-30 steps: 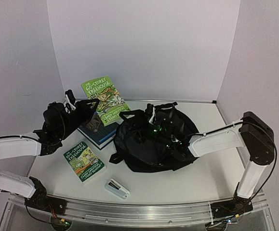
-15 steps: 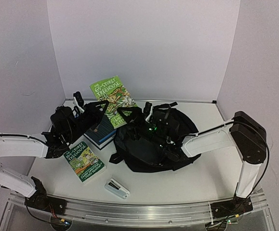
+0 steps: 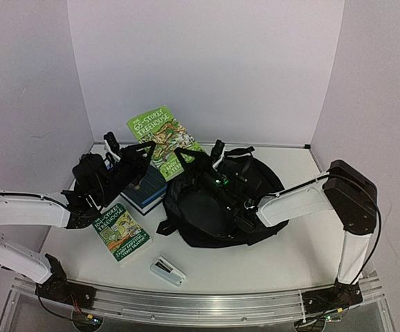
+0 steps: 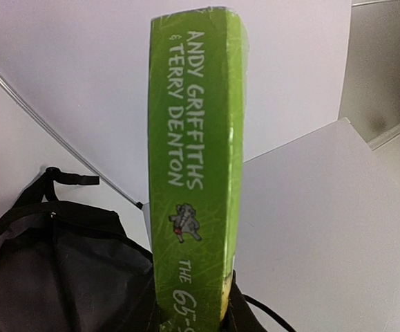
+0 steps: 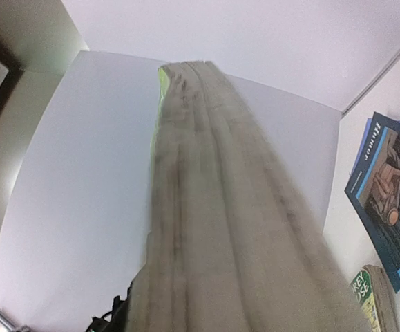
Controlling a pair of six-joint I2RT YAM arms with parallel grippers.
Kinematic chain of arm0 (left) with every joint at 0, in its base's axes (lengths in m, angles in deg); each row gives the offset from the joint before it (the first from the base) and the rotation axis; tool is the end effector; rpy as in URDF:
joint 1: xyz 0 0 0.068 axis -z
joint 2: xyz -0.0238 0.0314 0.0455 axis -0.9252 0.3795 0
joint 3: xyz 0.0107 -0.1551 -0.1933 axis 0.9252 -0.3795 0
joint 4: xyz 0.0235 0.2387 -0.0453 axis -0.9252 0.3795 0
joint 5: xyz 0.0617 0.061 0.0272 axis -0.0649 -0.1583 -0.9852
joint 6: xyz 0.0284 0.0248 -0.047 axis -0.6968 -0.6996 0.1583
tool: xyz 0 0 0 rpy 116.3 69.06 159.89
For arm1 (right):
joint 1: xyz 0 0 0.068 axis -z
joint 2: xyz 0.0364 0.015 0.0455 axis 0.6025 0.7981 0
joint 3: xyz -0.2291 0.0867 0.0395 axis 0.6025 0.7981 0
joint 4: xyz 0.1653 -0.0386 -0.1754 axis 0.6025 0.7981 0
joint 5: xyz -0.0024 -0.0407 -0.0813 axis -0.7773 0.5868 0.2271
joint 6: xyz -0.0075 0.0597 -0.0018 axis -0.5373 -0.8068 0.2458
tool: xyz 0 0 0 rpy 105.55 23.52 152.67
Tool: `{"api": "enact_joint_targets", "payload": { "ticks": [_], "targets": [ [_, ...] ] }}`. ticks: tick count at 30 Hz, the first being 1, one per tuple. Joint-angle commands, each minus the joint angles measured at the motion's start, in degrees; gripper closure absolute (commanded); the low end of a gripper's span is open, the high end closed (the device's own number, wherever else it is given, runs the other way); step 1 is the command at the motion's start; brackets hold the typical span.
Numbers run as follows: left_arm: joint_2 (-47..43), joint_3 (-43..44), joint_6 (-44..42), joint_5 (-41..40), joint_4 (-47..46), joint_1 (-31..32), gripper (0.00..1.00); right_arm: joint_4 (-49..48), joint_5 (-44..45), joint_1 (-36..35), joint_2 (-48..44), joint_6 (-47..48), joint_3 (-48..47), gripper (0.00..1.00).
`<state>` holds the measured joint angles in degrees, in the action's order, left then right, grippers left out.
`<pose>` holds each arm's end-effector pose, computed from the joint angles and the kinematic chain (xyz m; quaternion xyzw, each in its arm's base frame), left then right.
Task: Pack the student bag
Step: Pick up the book from the center of the board.
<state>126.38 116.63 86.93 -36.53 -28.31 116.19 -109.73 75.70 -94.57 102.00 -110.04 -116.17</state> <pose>0.1950 -0.2036 0.2745 -0.1817 0.6274 -0.5821 0.4843 0.2215 0.3472 0.2453 0.0748 0.5631 0.7443 0.3512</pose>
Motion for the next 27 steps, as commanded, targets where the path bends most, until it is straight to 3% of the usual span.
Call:
{"api": "enact_joint_targets", "payload": {
  "ticks": [1, 3, 5, 7, 10, 14, 19, 24, 27],
  "targets": [
    [-2.01, 5.03, 0.05, 1.21, 4.32, 0.29, 0.75, -5.73, 3.03, -0.09, -3.26, 3.15, 0.39, 0.8],
    [-4.24, 6.29, -0.73, 2.69, 13.46, -0.32, 0.39, -5.26, 4.22, -0.03, -5.42, 5.92, 2.14, 0.94],
    [-5.77, 7.62, -1.52, 4.55, 19.04, -1.36, 0.2, -3.22, 5.05, -0.05, -7.43, 8.36, 3.17, 1.0],
    [-7.56, 10.48, -3.06, 9.55, 31.73, -5.42, 0.08, 2.66, 5.61, -0.04, -10.83, 13.21, 3.39, 1.0],
    [-10.03, 11.73, -6.06, 16.56, 39.82, -9.78, 0.02, 12.26, 4.02, 0.71, -15.3, 18.37, 2.6, 1.0],
    [-12.36, 12.86, -14.15, 23.48, 46.51, -14.16, 0.0, 22.71, -6.34, 4.92, -19.91, 20.67, 2.05, 1.0],
    [-7.55, 23.71, -26.95, 36.92, 63.6, -17.15, 0.0, 33.91, -18.12, 12.17, -26.75, 22.51, 3.41, 1.0],
    [-6.26, 25.55, -32.25, 46.64, 63.45, -17.2, 0.0, 49.1, -24.13, 14.92, -31.88, 27.71, 0.66, 1.0],
    [-4.56, 26.8, -33.81, 48.22, 64.89, -17.24, 0.0, 52.41, -28.22, 15.06, -33.38, 28.96, -0.57, 1.0]
  ]
}}
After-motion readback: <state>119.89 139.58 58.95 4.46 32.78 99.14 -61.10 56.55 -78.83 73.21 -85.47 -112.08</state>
